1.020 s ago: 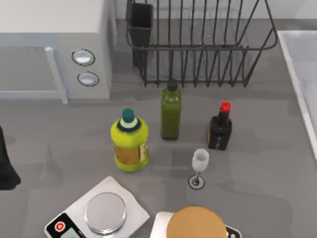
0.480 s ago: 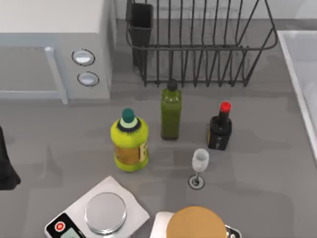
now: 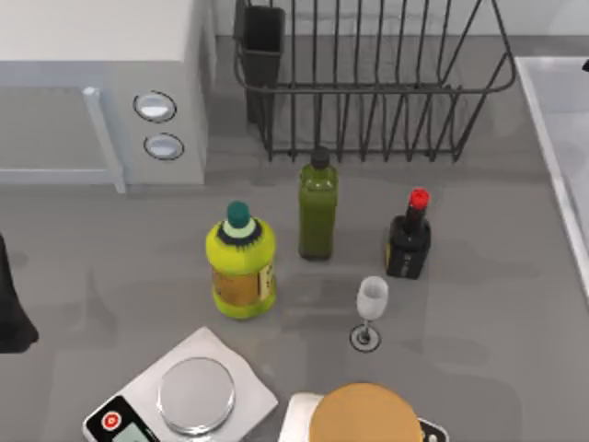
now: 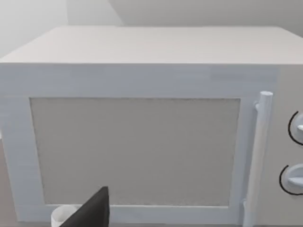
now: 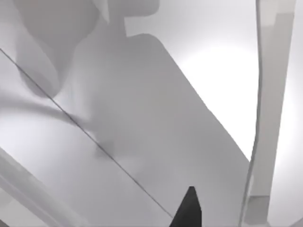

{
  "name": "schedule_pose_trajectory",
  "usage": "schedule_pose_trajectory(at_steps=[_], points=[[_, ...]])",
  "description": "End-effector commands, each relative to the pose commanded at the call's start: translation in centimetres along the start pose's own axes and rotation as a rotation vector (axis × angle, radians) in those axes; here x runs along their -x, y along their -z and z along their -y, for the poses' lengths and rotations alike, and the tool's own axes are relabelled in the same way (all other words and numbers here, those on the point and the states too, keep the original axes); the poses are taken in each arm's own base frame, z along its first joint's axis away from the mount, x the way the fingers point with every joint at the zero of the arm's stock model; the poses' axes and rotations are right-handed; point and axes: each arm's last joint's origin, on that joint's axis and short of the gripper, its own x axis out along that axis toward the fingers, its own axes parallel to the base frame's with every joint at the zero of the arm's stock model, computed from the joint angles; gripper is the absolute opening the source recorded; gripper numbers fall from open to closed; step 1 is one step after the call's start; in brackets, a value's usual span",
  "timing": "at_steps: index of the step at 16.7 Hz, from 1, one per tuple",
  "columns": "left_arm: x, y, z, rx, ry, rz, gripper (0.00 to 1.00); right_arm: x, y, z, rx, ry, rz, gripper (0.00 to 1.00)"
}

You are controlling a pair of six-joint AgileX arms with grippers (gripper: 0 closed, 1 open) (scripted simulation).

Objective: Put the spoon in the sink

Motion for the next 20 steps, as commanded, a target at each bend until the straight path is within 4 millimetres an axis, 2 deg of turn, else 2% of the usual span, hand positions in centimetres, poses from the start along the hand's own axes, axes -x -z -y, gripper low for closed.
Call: schedule_pose_trajectory(at_steps=[2, 7, 20], points=[[0.0, 0.0, 0.0, 0.0, 0.0, 0.0, 1.0, -0.62, 0.08, 0.06, -0.002, -0.002, 0.006, 0.0], [0.0, 0.0, 0.0, 0.0, 0.0, 0.0, 1.0, -0.74, 0.1, 0.08, -0.002, -0.005, 0.011, 0.0], [0.0, 0.0, 0.0, 0.0, 0.0, 0.0, 1.0, -0.74, 0.1, 0.08, -0.002, -0.005, 0.011, 0.98]])
